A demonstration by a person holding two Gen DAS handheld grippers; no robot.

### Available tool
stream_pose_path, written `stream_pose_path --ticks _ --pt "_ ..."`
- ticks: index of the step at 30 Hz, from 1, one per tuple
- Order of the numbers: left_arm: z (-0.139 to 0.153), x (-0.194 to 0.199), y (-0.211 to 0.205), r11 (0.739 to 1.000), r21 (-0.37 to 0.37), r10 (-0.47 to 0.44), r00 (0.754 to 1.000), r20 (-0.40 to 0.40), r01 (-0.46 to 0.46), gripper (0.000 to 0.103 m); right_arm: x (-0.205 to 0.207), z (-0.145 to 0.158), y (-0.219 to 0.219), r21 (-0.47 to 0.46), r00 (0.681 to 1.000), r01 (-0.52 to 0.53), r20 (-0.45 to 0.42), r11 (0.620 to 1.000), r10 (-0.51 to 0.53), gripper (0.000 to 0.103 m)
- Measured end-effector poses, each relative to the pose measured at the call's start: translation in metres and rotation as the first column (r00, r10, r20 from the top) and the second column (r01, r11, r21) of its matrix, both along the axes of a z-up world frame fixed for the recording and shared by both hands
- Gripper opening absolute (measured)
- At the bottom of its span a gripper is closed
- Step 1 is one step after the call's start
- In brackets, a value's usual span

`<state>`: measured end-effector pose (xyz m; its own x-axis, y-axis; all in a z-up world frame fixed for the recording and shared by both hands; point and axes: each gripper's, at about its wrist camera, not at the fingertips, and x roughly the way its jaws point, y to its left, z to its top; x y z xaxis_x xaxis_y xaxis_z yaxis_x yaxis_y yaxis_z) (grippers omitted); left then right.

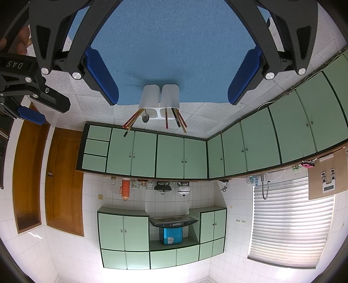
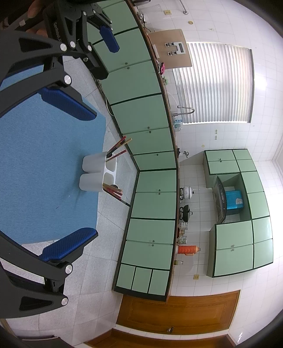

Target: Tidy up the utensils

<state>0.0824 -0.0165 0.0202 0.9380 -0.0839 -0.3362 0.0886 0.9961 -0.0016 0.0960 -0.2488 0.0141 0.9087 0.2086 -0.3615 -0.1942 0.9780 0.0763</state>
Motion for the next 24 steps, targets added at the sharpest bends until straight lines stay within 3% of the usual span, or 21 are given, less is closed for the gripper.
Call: stream_pose_path --ticks 24 --pt "-0.0007 0.0015 0.0026 1.0 0.014 0.0 1.0 -0.005 0.0 0.097 0.003 0.0027 0.0047 -0.003 1.0 -0.002 -0.001 1.0 0.002 0.097"
